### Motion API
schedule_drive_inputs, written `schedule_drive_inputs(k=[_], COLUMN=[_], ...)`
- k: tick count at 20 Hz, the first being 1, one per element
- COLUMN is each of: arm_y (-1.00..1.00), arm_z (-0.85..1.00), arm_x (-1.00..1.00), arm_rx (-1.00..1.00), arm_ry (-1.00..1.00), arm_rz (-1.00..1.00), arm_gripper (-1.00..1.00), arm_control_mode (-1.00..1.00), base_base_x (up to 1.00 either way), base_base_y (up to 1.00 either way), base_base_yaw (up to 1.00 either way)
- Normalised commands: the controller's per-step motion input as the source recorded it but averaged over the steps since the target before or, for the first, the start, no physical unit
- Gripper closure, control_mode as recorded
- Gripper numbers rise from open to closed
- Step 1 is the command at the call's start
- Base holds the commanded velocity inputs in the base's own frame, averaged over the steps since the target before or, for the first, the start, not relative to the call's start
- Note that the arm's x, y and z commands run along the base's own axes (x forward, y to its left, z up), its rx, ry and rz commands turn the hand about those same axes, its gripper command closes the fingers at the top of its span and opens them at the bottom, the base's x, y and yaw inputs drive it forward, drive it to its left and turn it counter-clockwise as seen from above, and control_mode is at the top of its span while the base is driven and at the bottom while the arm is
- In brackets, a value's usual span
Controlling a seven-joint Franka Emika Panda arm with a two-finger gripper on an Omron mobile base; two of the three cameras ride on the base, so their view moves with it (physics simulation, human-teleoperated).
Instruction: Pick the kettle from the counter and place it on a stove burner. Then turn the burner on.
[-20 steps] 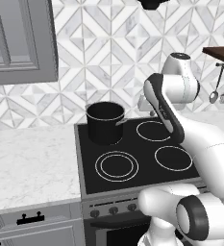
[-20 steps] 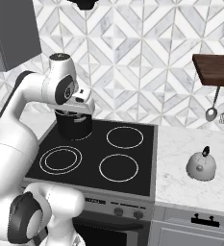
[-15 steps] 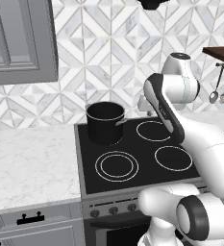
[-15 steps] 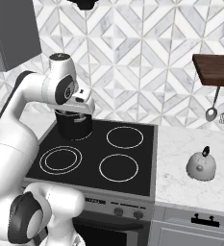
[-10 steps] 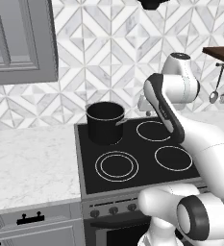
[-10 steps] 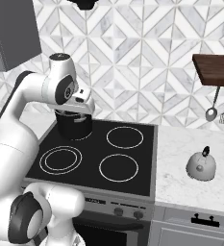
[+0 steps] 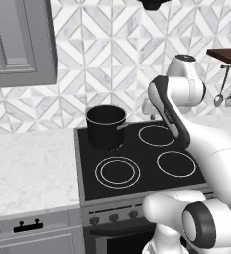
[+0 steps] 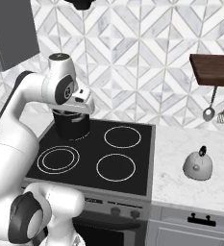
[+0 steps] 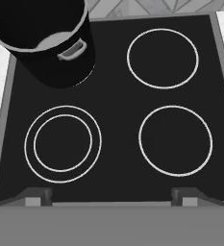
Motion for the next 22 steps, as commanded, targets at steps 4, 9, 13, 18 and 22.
schedule_drive_inputs(k=[4,9,13,18,22], arm_y=[0.0,0.0,0.0,0.0,0.0], arm_z=[0.0,0.0,0.0,0.0,0.0], arm_x=[0.0,0.0,0.0,0.0,0.0], arm_rx=[0.0,0.0,0.0,0.0,0.0], arm_ry=[0.0,0.0,0.0,0.0,0.0], arm_rz=[0.0,0.0,0.0,0.0,0.0], arm_gripper=[-1.0,-1.0,-1.0,-1.0,-1.0], arm_control_mode=[1.0,1.0,1.0,1.0,1.0], base_base_x=[0.0,0.0,0.0,0.0,0.0], base_base_y=[-0.55,-0.47,-0.4,-0.42,-0.36], base_base_yaw=[0.0,0.0,0.0,0.0,0.0])
